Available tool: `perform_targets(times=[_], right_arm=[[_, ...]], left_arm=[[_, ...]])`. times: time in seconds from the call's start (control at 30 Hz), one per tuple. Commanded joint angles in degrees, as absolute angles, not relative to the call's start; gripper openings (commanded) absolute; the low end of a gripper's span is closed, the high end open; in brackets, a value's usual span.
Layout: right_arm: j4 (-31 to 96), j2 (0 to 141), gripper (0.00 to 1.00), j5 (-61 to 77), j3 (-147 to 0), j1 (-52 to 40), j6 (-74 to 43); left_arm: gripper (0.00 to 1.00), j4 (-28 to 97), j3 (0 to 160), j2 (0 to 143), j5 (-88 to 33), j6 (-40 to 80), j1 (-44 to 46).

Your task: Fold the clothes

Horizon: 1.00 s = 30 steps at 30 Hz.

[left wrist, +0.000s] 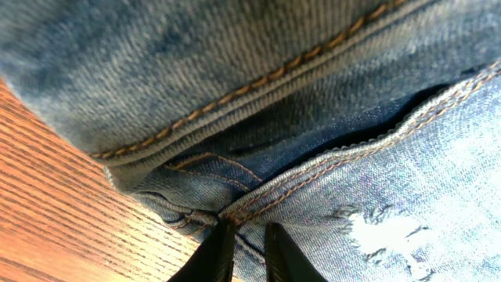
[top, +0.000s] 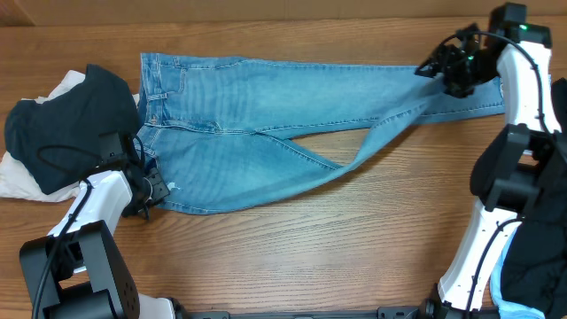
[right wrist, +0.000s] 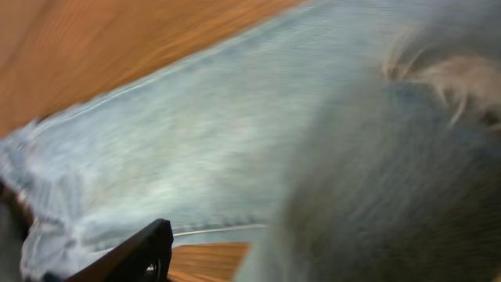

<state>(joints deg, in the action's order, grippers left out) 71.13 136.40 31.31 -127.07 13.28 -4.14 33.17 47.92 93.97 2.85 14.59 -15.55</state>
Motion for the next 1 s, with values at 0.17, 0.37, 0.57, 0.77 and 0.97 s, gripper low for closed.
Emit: perform_targets(times=[0.17, 0.37, 0.57, 0.77, 0.97], right_arm=[[61.84, 136.53, 0.93, 38.04, -128.22, 2.46, 0.51], [63.96, 136.51, 0.94, 37.87, -128.25, 5.76, -2.57], [68.14, 136.51, 0.3, 53.45, -128.25, 10.7, 0.45], [73.43, 136.53, 0.05, 28.8, -128.14, 8.29, -6.52], [68.51, 136.55, 0.67, 24.43, -117.56, 6.11, -6.68]], left_arm=[[0.19, 34.04, 46.54, 94.39, 4.43, 13.65, -16.47], [0.2, 34.04, 46.68, 94.39, 4.4, 12.73, -16.47], [0.21, 33.32, 46.68, 94.39, 4.38, 12.36, -16.47], [0.21, 33.36, 46.72, 94.39, 2.92, 11.77, -16.47], [0.22, 33.47, 46.74, 94.39, 2.92, 11.77, -16.47]])
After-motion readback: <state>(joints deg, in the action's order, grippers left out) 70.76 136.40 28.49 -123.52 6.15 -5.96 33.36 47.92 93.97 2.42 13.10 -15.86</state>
